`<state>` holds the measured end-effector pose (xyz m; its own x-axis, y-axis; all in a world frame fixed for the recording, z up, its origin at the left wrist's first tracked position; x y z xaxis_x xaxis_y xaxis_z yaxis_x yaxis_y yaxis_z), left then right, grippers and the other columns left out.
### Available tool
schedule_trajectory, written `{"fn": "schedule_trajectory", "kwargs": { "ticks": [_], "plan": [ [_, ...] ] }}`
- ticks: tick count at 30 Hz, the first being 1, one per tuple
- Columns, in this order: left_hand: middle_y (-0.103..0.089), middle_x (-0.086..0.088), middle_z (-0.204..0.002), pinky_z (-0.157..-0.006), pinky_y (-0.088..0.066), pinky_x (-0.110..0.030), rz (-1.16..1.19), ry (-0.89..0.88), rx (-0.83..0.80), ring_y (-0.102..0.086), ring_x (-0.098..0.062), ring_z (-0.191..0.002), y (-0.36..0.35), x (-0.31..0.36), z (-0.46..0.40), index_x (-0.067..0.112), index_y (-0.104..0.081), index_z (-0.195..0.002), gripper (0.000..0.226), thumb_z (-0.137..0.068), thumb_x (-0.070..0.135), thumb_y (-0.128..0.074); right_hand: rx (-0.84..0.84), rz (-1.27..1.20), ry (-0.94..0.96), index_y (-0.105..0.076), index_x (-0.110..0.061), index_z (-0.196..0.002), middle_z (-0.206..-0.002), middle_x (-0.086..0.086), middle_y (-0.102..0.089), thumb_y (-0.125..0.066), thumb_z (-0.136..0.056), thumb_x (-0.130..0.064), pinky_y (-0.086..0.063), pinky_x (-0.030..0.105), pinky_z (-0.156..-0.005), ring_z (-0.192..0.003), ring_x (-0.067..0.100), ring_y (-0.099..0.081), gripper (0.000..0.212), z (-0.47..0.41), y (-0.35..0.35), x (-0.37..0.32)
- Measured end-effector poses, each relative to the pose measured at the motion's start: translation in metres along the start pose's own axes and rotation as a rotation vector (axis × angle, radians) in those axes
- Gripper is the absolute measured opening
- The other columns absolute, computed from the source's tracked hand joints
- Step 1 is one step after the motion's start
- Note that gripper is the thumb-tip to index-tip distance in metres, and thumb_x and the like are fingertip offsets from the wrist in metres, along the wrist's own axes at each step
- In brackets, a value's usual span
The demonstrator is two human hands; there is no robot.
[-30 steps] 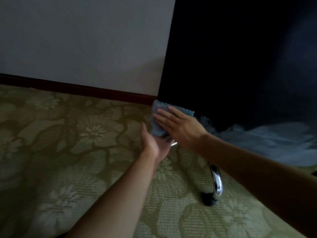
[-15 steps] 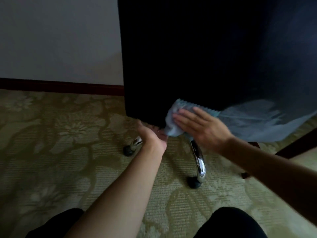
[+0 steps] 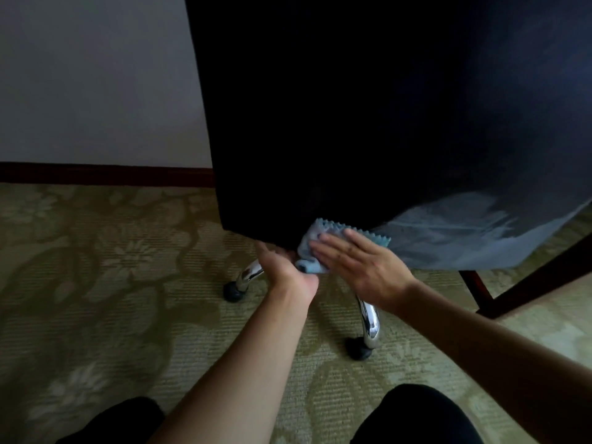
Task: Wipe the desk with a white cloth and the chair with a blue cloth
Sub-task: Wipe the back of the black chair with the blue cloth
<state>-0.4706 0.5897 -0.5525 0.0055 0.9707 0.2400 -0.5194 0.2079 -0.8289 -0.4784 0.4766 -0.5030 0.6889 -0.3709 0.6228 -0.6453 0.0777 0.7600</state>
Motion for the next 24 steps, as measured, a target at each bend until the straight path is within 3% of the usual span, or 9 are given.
{"fn": "schedule_trajectory", "kwargs": {
  "ticks": [3,7,9,12,14,16,18,22,24],
  "plan": [
    [-0.059,-0.015,-0.135,-0.107,-0.039,-0.045,0.068,0.022,-0.003,-0.056,-0.032,-0.124,-0.002,-0.011,-0.003,0.017,-0.059,-0.131,0.070,-0.094,0.067,-0.028,0.190,-0.013,-0.138,-0.042,-0.006,-0.143,-0.152,0.006,-0.032,-0.034,-0.098,-0.010,-0.015,0.043,-0.120,-0.143,0.023,-0.026,0.047,-0.008,0.028,0.046],
    [-0.046,-0.012,-0.148,-0.115,-0.021,-0.051,0.077,0.106,0.008,-0.036,-0.030,-0.142,-0.010,-0.041,0.007,0.015,-0.045,-0.143,0.076,-0.095,0.068,-0.020,0.391,-0.030,-0.332,-0.035,-0.004,-0.147,-0.156,0.009,-0.028,-0.041,-0.096,-0.010,-0.011,0.048,-0.121,-0.147,0.027,-0.021,0.052,-0.005,0.049,0.087],
    [-0.056,-0.013,-0.137,-0.109,-0.035,-0.046,0.087,0.120,0.020,-0.051,-0.028,-0.129,-0.017,-0.051,0.011,0.014,-0.054,-0.135,0.073,-0.094,0.067,-0.026,0.383,-0.084,-0.344,-0.037,-0.004,-0.146,-0.155,0.011,-0.028,-0.039,-0.096,-0.009,-0.012,0.048,-0.121,-0.146,0.028,-0.023,0.050,0.003,0.036,0.070],
    [-0.074,-0.015,-0.102,-0.077,-0.055,-0.033,0.104,0.129,0.058,-0.072,-0.028,-0.089,-0.025,-0.059,0.014,0.011,-0.070,-0.112,0.066,-0.093,0.063,-0.034,0.224,-0.117,-0.228,-0.045,-0.005,-0.140,-0.149,0.010,-0.037,-0.046,-0.095,-0.009,-0.019,0.046,-0.120,-0.140,0.029,-0.035,0.045,0.028,-0.001,0.021],
    [-0.072,-0.018,-0.105,-0.089,-0.053,-0.039,0.072,0.130,0.093,-0.069,-0.033,-0.098,-0.019,-0.063,0.016,0.008,-0.067,-0.118,0.070,-0.095,0.064,-0.032,0.104,-0.107,-0.159,-0.046,-0.006,-0.139,-0.149,0.008,-0.038,-0.046,-0.094,-0.012,-0.019,0.045,-0.120,-0.139,0.026,-0.035,0.045,0.044,-0.017,0.000],
    [-0.072,-0.019,-0.103,-0.088,-0.051,-0.041,0.046,0.182,0.077,-0.068,-0.033,-0.099,-0.019,-0.072,0.020,0.009,-0.067,-0.117,0.073,-0.095,0.067,-0.029,0.072,-0.103,-0.151,-0.046,-0.007,-0.140,-0.150,0.006,-0.035,-0.041,-0.094,-0.015,-0.016,0.042,-0.119,-0.140,0.023,-0.032,0.047,0.049,-0.017,0.005],
    [-0.074,-0.017,-0.100,-0.080,-0.051,-0.036,0.037,0.218,0.038,-0.069,-0.030,-0.095,-0.022,-0.080,0.020,0.012,-0.068,-0.115,0.072,-0.093,0.067,-0.029,0.134,-0.095,-0.195,-0.047,-0.007,-0.140,-0.149,0.005,-0.035,-0.038,-0.095,-0.013,-0.016,0.042,-0.119,-0.139,0.023,-0.032,0.045,0.051,-0.004,0.025],
    [-0.052,-0.016,-0.141,-0.112,-0.032,-0.047,0.070,0.186,0.040,-0.046,-0.032,-0.133,-0.024,-0.087,0.013,0.013,-0.051,-0.138,0.079,-0.092,0.072,-0.025,0.351,-0.063,-0.412,-0.043,-0.008,-0.143,-0.152,0.008,-0.033,-0.043,-0.098,-0.007,-0.015,0.049,-0.120,-0.145,0.024,-0.025,0.045,0.071,0.027,0.089],
    [-0.047,-0.015,-0.146,-0.116,-0.024,-0.049,0.074,0.192,0.027,-0.038,-0.032,-0.140,-0.025,-0.090,0.014,0.014,-0.046,-0.141,0.084,-0.090,0.076,-0.024,0.428,-0.051,-0.524,-0.039,-0.007,-0.146,-0.155,0.009,-0.031,-0.043,-0.101,-0.010,-0.015,0.053,-0.119,-0.147,0.027,-0.020,0.045,0.078,0.031,0.106]
  ]
}}
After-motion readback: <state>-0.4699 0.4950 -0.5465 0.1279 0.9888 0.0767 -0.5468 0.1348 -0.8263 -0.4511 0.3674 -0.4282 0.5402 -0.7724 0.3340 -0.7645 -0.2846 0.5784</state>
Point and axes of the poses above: each hand's wrist, its own z-axis away from the middle knuckle, its own y-axis out of the back of the hand, x = y × z, the point moved 5 cm from there along -z, towards the middle knuckle
